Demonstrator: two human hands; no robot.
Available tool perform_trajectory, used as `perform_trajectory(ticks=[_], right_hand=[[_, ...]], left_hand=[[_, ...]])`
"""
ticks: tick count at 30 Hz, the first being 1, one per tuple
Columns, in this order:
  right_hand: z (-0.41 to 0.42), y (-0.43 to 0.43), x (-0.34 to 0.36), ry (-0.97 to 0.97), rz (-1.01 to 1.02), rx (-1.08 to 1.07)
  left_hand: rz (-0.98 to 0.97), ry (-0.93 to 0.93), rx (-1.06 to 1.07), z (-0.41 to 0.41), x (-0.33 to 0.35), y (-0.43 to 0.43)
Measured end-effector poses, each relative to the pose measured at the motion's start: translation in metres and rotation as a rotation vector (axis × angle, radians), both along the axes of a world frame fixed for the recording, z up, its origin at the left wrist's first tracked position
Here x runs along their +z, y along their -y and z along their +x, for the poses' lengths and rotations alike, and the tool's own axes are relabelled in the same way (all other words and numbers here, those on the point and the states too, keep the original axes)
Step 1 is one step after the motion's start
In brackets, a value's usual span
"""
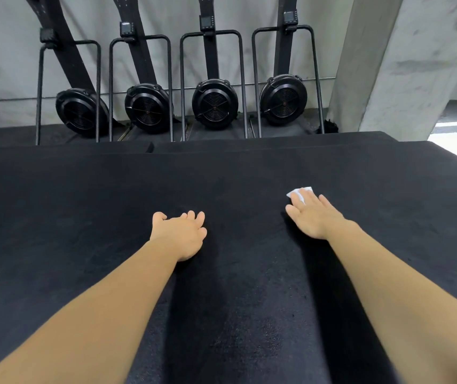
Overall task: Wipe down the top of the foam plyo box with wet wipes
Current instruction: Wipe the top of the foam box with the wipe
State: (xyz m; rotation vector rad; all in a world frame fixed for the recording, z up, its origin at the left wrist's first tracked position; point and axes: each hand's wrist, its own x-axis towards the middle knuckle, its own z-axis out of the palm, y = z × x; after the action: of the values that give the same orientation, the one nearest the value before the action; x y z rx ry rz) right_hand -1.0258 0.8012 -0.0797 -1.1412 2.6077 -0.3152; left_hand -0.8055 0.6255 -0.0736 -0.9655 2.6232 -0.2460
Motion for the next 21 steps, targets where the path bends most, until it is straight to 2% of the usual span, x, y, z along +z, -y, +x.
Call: perform_trajectory(ticks=[5, 11, 14, 17, 21], right_hand=[[0.034, 0.012, 0.000, 0.040, -0.047, -0.018], [0.115, 0.022, 0.000, 0.004, -0.132, 0.177], [0.145, 0.032, -0.001, -0.017, -0.095, 0.279], [0.157, 0.042, -0.003, -0.008, 0.010, 0.366], [0.143, 0.038, -0.004, -0.012, -0.060, 0.378]], left_hand=[[-0.029, 0.012, 0.000, -0.003, 0.002, -0.001], [-0.015, 0.028, 0.011, -0.004, 0.006, 0.000], [-0.003, 0.023, 0.023, -0.002, 0.008, 0.000], [-0.004, 0.030, 0.025, -0.001, 0.007, -0.002], [-0.004, 0.040, 0.029, -0.002, 0.008, -0.003]])
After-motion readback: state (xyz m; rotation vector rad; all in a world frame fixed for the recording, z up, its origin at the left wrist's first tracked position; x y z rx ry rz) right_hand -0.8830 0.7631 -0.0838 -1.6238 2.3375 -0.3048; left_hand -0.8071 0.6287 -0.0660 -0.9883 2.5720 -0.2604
